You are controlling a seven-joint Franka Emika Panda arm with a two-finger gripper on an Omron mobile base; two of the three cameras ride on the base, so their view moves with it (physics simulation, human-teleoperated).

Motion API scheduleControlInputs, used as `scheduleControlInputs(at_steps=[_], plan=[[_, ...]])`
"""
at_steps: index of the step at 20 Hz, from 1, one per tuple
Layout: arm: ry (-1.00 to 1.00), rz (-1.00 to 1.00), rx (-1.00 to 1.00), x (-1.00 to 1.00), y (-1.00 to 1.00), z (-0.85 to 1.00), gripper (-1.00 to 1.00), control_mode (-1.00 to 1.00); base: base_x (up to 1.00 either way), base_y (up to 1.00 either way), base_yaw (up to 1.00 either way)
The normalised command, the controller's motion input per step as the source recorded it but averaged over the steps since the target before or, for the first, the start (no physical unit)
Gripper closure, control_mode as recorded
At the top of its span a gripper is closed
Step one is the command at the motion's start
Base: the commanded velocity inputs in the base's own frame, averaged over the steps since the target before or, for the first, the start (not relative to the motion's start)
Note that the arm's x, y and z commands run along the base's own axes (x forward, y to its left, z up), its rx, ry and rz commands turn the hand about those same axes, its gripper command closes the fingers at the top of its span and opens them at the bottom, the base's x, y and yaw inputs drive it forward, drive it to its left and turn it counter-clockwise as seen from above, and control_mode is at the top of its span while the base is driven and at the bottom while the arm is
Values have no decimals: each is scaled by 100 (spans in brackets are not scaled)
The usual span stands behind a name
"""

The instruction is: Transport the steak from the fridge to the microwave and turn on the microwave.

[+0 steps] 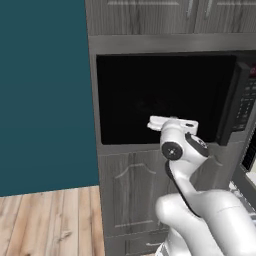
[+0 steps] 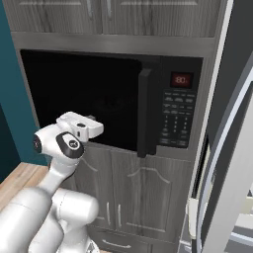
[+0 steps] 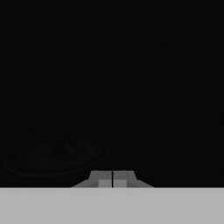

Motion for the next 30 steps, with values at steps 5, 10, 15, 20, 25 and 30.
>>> scheduleControlInputs(at_steps=[5, 10, 15, 20, 25, 30], plan=[[0, 12, 0, 24, -4, 9, 100, -100, 0, 0, 0], [3, 10, 0, 28, -1, 6, 100, -100, 0, 0, 0], [6, 10, 0, 41, -2, 0, 100, -100, 0, 0, 0], [7, 7, 0, 49, -5, 0, 100, -100, 0, 0, 0], [5, 3, 2, 38, -1, 0, 100, -100, 0, 0, 0], [4, 0, 6, -4, -2, 44, 100, -100, 0, 0, 0]])
